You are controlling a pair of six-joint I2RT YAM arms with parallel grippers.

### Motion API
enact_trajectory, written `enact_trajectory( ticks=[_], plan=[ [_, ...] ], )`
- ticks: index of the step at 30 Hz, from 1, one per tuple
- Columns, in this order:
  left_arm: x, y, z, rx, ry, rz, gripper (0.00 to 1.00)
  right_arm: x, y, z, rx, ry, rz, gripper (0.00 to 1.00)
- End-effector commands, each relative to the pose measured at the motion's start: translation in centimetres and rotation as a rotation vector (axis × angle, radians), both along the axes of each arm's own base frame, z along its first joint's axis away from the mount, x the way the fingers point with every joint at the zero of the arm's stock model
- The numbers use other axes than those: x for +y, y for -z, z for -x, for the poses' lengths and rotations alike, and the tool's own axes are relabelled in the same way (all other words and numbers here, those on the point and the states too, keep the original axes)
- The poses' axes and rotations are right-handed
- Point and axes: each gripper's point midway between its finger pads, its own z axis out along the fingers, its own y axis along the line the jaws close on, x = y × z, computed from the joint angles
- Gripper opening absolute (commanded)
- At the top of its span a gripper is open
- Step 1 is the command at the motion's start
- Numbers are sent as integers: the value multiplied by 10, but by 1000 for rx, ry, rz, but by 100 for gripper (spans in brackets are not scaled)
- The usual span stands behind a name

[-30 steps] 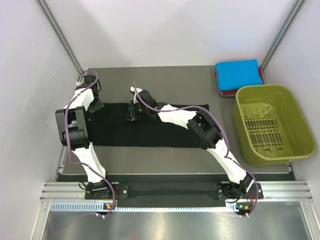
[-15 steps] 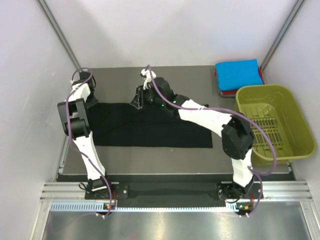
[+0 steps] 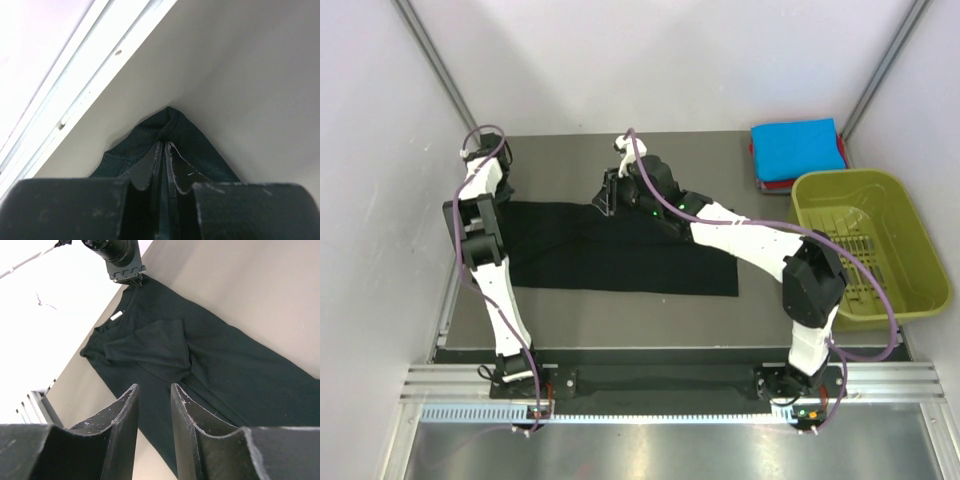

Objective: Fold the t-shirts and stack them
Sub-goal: Fold the tshirt

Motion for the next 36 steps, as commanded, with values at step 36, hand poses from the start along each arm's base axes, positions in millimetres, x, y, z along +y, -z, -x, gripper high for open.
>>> enact_trajectory(
  ticks=[36],
  plan=[
    [-109, -118, -167, -685, 383, 285, 18, -163, 134, 55, 162, -76, 616, 45]
  ],
)
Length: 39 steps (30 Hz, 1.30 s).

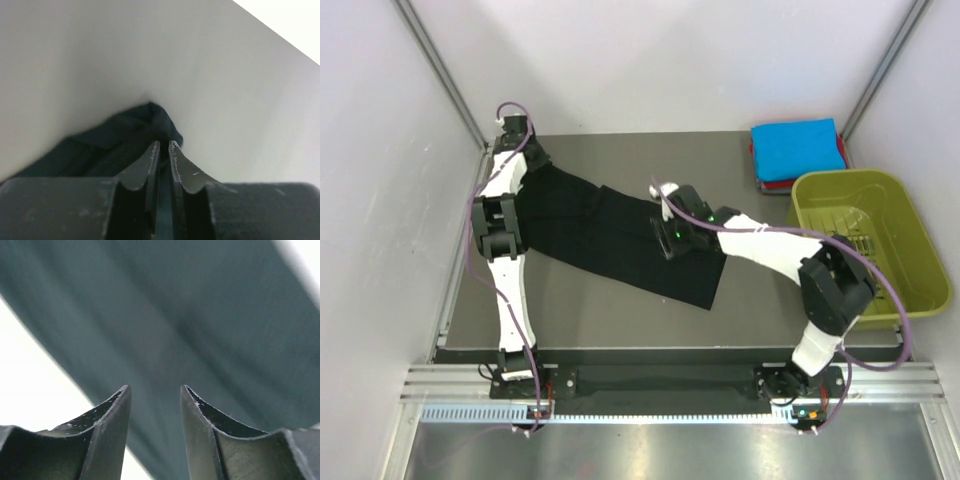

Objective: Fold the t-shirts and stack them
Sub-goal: Fold the tshirt

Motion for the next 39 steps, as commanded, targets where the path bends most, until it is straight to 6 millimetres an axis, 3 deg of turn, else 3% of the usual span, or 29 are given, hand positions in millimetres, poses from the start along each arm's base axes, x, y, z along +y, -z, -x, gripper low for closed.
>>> enact_trajectory(
  ticks=[1, 3, 4, 7, 10, 11, 13, 17, 20, 22, 23, 24, 27, 28, 32, 39],
  plan=[
    [21, -113, -4, -214, -7, 11, 20, -24, -1, 54, 38, -132, 99, 45],
    [34, -116, 8, -184, -30, -15, 22, -40, 19, 74, 60, -135, 178, 46],
    [42, -129, 15, -182, -60, -49, 23, -44, 24, 79, 67, -144, 198, 46],
    [48, -130, 35, -126, -73, -100, 24, -54, 44, 98, 98, -172, 261, 46],
    [43, -114, 57, -47, -55, -92, 24, -62, 55, 109, 126, -167, 288, 45],
    [42, -99, 66, -4, -55, -89, 24, -63, 56, 111, 133, -160, 287, 44],
    [41, -89, 78, 35, -53, -90, 24, -65, 58, 111, 142, -124, 287, 41],
    [44, -57, 102, 138, -83, -96, 23, -78, 44, 89, 56, 43, 304, 27],
    [51, -46, 121, 203, -143, -101, 23, -68, 22, 76, 20, 59, 244, 34],
    [54, -48, 131, 212, -177, -86, 23, -67, 17, 71, 6, 29, 254, 37],
    [57, -37, 142, 236, -191, -79, 23, -63, 18, 71, 22, -5, 251, 39],
    [60, -45, 142, 205, -206, -78, 23, -62, 19, 73, 25, -58, 268, 39],
    [71, -35, 161, 229, -252, -54, 24, -62, 24, 92, 85, -136, 268, 40],
    [74, -41, 162, 208, -261, -51, 24, -62, 25, 97, 90, -154, 260, 41],
    [89, -28, 178, 239, -298, -33, 24, -77, 31, 115, 103, -176, 272, 44],
    [93, -34, 175, 234, -286, 6, 23, -77, 46, 134, 135, -203, 303, 44]
  ],
)
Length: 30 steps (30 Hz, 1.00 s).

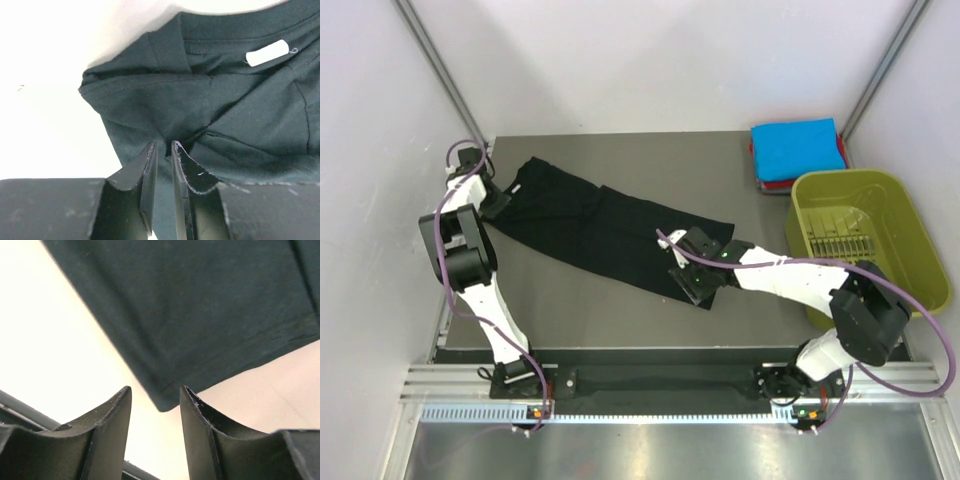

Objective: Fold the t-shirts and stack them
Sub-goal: Fold the tshirt

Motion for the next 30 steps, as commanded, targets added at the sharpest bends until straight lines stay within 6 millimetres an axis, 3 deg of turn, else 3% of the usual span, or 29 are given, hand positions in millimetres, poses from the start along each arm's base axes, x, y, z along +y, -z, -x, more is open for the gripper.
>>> enact_trajectory(
  ticks=[1, 16, 19, 22, 23, 24, 30],
  plan=[
    [-2, -37, -13, -94, 9, -2, 23, 10, -4, 10, 0, -36, -7, 44],
    [1, -40, -1, -102, -12, 8, 24, -2, 28, 17, 43, 44, 130, 38],
    [2, -44, -3, -114, -13, -2, 24, -2, 30, 24, 52, 43, 131, 33],
    [5, -40, -1, -104, -27, -6, 24, -2, 35, 34, 76, 47, 137, 17],
    [4, -39, -3, -111, -39, 0, 24, -1, 35, 38, 81, 58, 135, 5],
    [4, -35, -3, -110, -39, 3, 24, -1, 36, 43, 87, 61, 132, 1],
    [8, -10, 5, -71, -75, -10, 24, 3, 45, 81, 110, 93, 144, 0]
  ],
)
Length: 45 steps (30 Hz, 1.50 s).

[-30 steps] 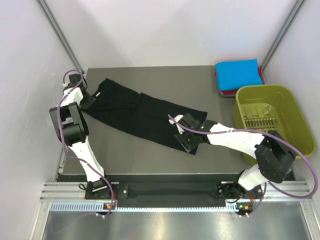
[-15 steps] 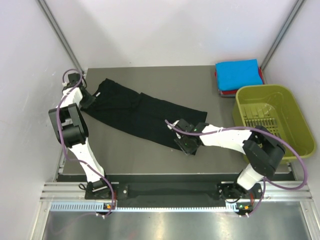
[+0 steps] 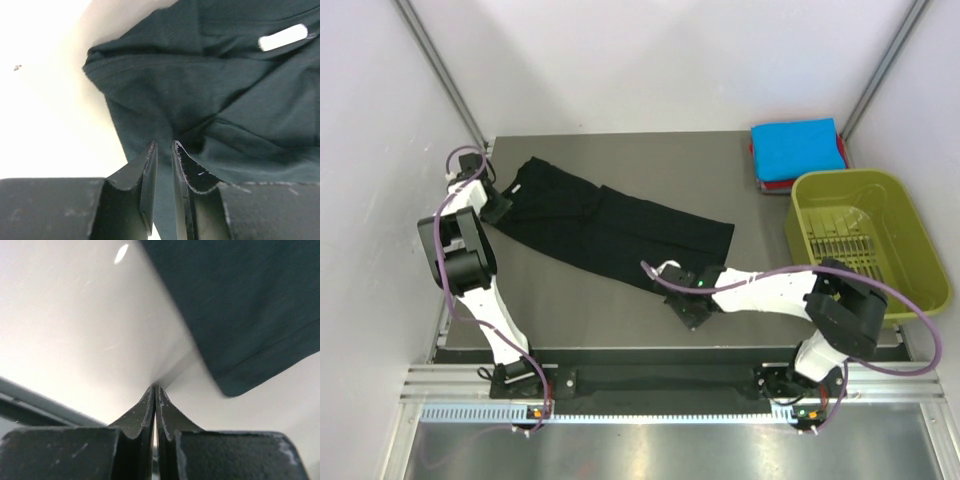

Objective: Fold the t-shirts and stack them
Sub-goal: Fold the tshirt

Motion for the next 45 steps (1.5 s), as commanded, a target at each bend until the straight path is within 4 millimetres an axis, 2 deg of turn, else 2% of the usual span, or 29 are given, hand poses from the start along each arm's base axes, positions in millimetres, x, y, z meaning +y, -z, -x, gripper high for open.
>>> enact_trajectory(
  ticks=[1, 3, 10, 12, 16, 17, 20, 22, 27, 32, 36, 39, 45],
  plan=[
    [10, -6, -5, -55, -46, -32, 24, -7, 6, 27, 21, 54, 23, 0],
    [9, 1, -5, -50, -59, -23, 23, -5, 7, 34, 22, 81, 14, 0],
    [8, 0, -8, -63, -80, -16, 23, 21, -1, 55, 2, 89, -44, 0],
    [9, -3, -7, -68, -82, -20, 24, 20, -3, 53, -19, 97, -26, 4],
    [11, -9, -2, -71, -79, -38, 28, 17, -22, 31, -126, 67, -26, 20],
    [11, -13, -2, -78, -77, -45, 30, 12, -24, 25, -136, 46, -12, 27],
    [12, -21, -1, -101, -74, -42, 31, -3, -29, 5, -152, 25, 13, 38],
    [10, -27, -2, -117, -65, -26, 31, -13, -32, -9, -147, 15, 30, 40],
    [8, -42, -5, -152, -50, -25, 31, -19, -38, -33, -128, 1, 40, 42],
    [8, -48, -5, -161, -41, -34, 31, -14, -39, -50, -126, -24, 80, 42],
    [10, -48, -6, -153, -40, -42, 31, -10, -33, -52, -114, -48, 76, 41],
    [11, -49, -6, -152, -40, -46, 31, -16, -22, -52, -75, -35, 82, 40],
    [16, -55, -8, -164, -45, -61, 31, -12, -10, -42, 21, -57, 41, 40]
  ],
)
